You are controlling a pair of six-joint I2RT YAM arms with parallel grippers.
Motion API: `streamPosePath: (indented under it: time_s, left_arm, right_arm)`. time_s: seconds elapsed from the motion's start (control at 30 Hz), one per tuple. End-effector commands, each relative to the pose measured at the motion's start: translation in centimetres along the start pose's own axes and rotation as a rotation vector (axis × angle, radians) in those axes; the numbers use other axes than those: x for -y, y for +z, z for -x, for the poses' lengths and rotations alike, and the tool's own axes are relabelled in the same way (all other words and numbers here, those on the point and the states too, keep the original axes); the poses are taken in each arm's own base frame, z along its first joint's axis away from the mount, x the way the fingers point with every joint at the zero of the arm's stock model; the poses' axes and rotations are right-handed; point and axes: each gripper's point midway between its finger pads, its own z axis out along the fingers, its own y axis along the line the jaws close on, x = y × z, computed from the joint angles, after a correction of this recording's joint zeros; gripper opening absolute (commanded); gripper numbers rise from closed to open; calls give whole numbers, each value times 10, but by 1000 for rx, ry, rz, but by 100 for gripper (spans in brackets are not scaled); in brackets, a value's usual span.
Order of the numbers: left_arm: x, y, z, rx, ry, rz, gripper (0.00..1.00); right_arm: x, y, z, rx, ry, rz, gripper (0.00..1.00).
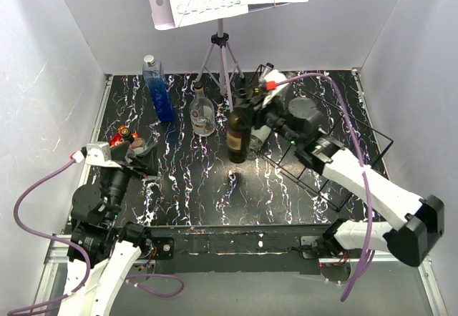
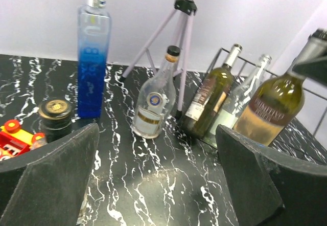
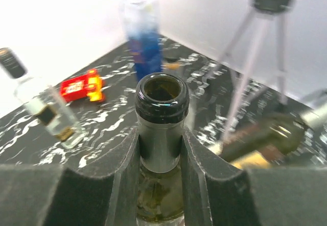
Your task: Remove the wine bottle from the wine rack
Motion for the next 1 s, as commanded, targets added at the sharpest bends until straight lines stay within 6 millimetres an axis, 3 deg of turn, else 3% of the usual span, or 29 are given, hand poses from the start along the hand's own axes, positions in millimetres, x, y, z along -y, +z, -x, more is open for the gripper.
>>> streamPosePath:
  time_s: [0.0, 0.17, 0.33, 0.53, 0.7, 0.97]
  left_arm:
    - [-26, -17, 29, 109, -18, 157, 98]
    - [-53, -36, 41, 192, -40, 312, 98]
    - [-61, -43, 44, 213, -47, 355, 98]
    - [-61, -44, 45, 218, -47, 357, 98]
    - [-61, -44, 44, 217, -48, 356, 98]
    - [-59, -43, 45, 217, -47, 345, 98]
  right_arm:
    - [-65, 25, 68, 303, -140, 212, 1]
    - [-110, 72, 58, 355, -151, 318, 1]
    - [-140, 112, 61, 395, -164, 374, 1]
    - [-157, 151, 57, 430, -139, 396, 1]
    - [-160, 174, 53, 514, -122, 379, 1]
    - [-166, 210, 22, 442, -102, 369, 1]
